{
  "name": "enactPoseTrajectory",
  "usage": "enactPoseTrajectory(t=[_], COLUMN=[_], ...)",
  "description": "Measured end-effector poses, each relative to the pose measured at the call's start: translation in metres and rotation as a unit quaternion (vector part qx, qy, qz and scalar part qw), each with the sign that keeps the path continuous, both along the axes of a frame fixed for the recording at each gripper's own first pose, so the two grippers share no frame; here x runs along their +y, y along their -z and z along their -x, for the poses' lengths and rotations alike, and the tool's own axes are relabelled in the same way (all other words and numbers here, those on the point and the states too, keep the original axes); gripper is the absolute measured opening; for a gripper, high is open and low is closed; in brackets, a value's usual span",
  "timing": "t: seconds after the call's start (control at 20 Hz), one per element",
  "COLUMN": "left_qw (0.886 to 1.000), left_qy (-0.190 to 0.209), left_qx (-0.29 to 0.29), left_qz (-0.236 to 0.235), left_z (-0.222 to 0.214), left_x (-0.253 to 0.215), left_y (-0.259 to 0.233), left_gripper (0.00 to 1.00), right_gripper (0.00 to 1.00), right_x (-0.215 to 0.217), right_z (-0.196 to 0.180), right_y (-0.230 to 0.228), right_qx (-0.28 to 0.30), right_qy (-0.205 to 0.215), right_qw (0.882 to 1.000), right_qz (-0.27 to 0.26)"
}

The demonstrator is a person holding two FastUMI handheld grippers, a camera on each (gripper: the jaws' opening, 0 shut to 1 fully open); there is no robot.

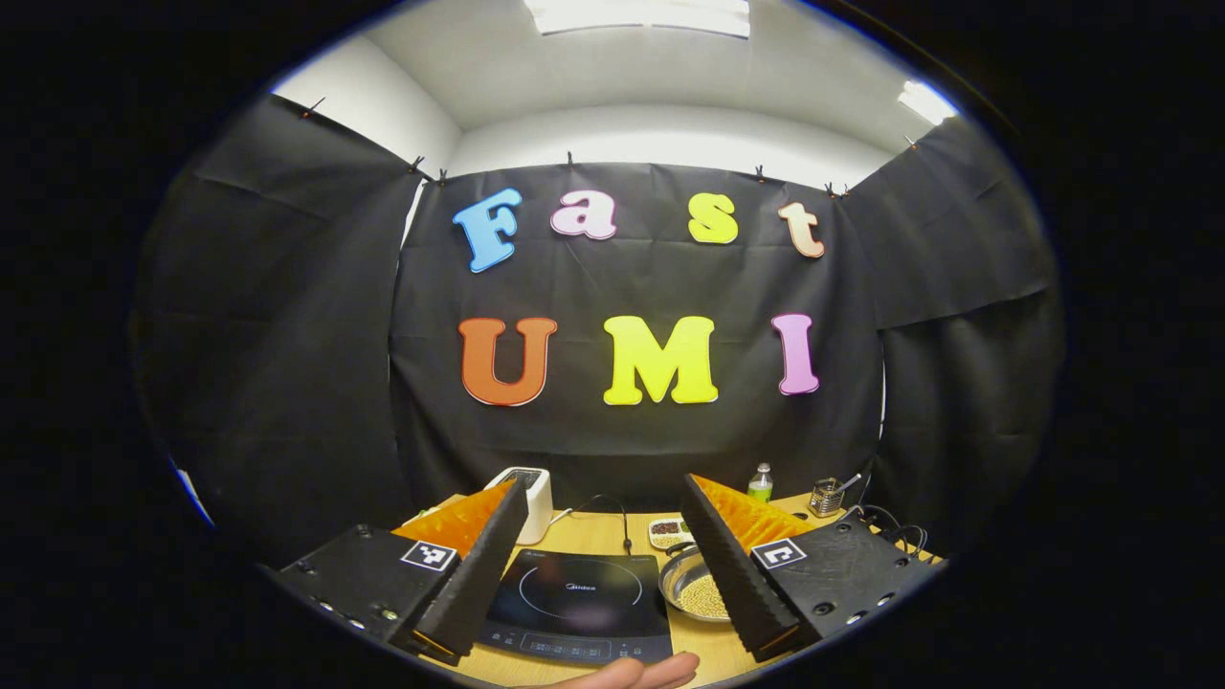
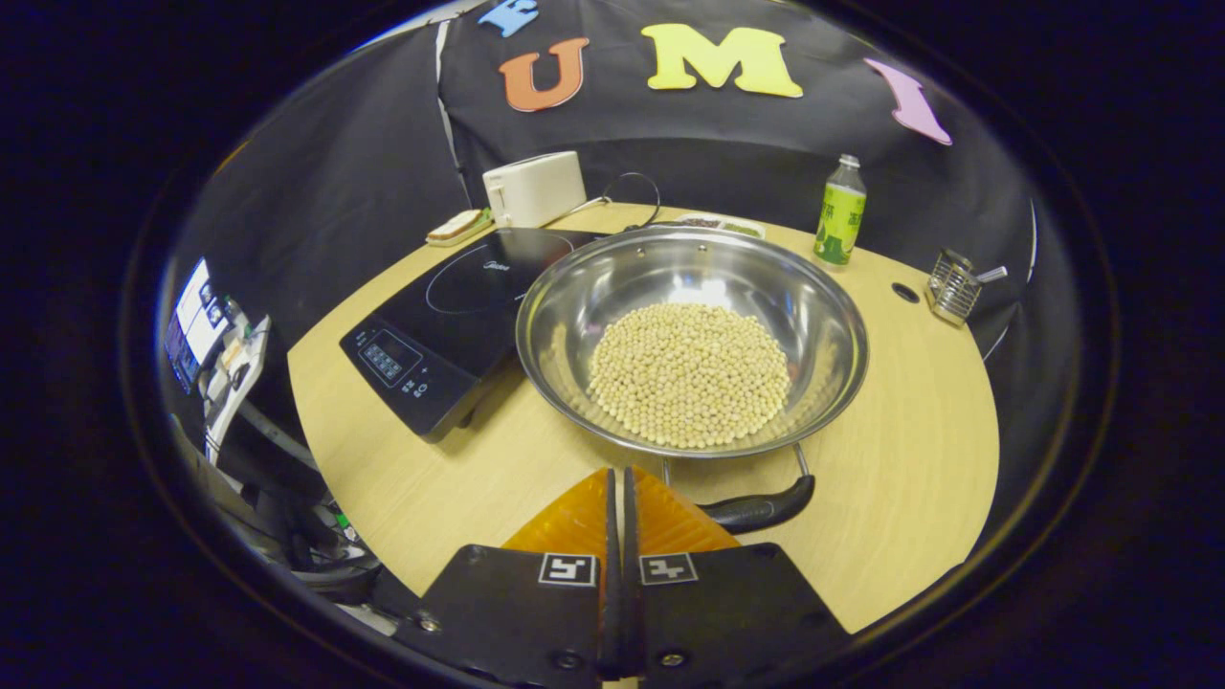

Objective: First push the handle of the pot to place it horizontally, then grasp the pot with both hands and set it on the induction cooktop.

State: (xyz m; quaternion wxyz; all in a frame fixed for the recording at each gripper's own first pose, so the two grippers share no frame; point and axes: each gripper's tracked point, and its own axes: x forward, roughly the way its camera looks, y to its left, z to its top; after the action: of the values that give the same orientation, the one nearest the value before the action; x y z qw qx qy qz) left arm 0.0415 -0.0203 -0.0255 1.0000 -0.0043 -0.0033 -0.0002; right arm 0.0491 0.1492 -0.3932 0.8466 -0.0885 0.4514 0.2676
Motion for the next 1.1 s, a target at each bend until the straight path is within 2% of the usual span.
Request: enactPoseTrajectory(t=[0.05, 0.2, 0.5, 0.65, 0.7, 0.75, 0.8, 0.9, 1.1], left_qw=[1.0, 1.0, 1.0, 1.0, 1.0, 1.0, 1.0, 1.0, 0.999], left_qy=[0.006, 0.007, 0.01, 0.018, 0.019, 0.02, 0.021, 0.026, 0.039], left_qx=[-0.009, -0.01, 0.005, 0.002, 0.004, 0.006, 0.008, 0.015, 0.034], left_qz=[-0.001, -0.004, -0.018, -0.006, -0.002, -0.001, -0.002, -0.006, -0.007], left_z=[-0.005, -0.018, -0.039, -0.046, -0.049, -0.052, -0.055, -0.06, -0.07], left_x=[-0.003, -0.007, -0.015, -0.022, -0.022, -0.024, -0.026, -0.033, -0.044], left_y=[-0.004, 0.003, 0.015, 0.016, 0.018, 0.02, 0.021, 0.027, 0.04], left_gripper=[0.96, 0.96, 0.96, 0.96, 0.96, 0.96, 0.96, 0.96, 0.96], right_gripper=[0.04, 0.0, 0.01, 0.0, 0.04, 0.0, 0.04, 0.01, 0.04], right_x=[-0.004, -0.018, -0.039, -0.051, -0.054, -0.056, -0.059, -0.064, -0.07], right_z=[-0.002, -0.009, -0.022, -0.031, -0.033, -0.036, -0.038, -0.043, -0.051], right_y=[0.0, -0.001, -0.002, -0.003, -0.003, -0.003, -0.003, -0.002, 0.0], right_qx=[0.0, -0.002, 0.003, 0.009, 0.01, 0.009, 0.008, 0.008, 0.005], right_qy=[0.001, 0.007, 0.022, 0.042, 0.044, 0.043, 0.044, 0.045, 0.038], right_qw=[1.0, 1.0, 1.0, 0.999, 0.999, 0.999, 0.999, 0.999, 0.999], right_qz=[0.003, 0.013, 0.014, 0.01, 0.012, 0.013, 0.014, 0.016, 0.02])
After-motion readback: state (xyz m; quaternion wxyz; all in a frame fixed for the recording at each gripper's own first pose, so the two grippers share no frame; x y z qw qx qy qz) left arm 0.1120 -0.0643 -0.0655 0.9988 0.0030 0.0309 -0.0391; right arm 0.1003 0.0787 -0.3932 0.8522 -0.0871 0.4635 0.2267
